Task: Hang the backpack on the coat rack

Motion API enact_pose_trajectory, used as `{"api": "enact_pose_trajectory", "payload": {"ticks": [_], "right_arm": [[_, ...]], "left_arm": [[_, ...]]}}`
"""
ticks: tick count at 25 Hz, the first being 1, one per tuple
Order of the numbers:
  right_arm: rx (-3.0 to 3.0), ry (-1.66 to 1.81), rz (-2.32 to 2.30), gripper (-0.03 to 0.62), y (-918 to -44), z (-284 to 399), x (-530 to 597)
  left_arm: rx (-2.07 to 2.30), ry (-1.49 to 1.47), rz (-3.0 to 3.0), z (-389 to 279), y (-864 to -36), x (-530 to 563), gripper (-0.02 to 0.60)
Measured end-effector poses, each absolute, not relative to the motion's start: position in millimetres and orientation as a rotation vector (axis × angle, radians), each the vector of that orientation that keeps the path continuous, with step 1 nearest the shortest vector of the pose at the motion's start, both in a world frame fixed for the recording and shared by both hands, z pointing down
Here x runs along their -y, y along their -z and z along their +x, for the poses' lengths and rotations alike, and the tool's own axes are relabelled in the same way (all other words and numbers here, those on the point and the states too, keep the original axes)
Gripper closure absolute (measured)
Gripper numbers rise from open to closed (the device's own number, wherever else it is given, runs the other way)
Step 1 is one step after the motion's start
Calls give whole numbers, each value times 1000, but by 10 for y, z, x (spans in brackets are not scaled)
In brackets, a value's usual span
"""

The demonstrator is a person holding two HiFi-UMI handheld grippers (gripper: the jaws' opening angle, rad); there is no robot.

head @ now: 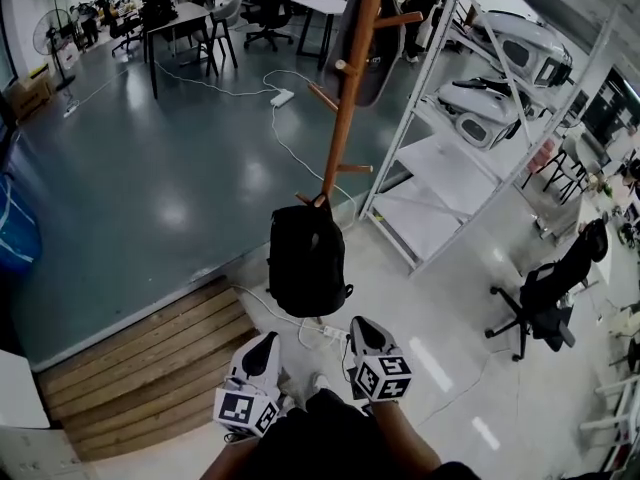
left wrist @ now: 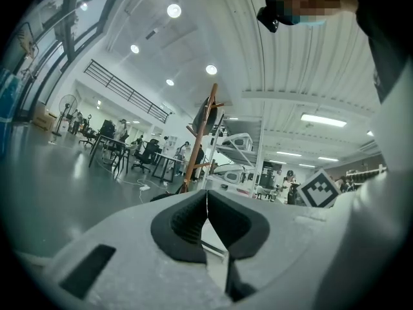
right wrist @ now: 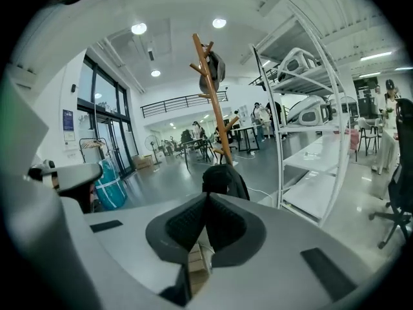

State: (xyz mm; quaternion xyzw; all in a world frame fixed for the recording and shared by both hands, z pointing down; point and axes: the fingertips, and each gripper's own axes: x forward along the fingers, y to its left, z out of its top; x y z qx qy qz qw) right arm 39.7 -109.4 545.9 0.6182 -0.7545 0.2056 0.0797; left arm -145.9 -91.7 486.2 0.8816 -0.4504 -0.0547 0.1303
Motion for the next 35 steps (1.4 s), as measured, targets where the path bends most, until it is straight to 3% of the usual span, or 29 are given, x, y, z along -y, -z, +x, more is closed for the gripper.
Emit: {"api": "enact_pose_trajectory", "payload": {"ticks": [13, 35], "right_arm": [[2381, -599, 1774, 582, -5148, 113, 372], [2427, -608, 1724, 583, -5200, 300, 394]], "left_arm": [[1330, 121, 2524, -1314, -4931, 599, 563], [1300, 55, 2554, -928, -5016, 596, 562]]}}
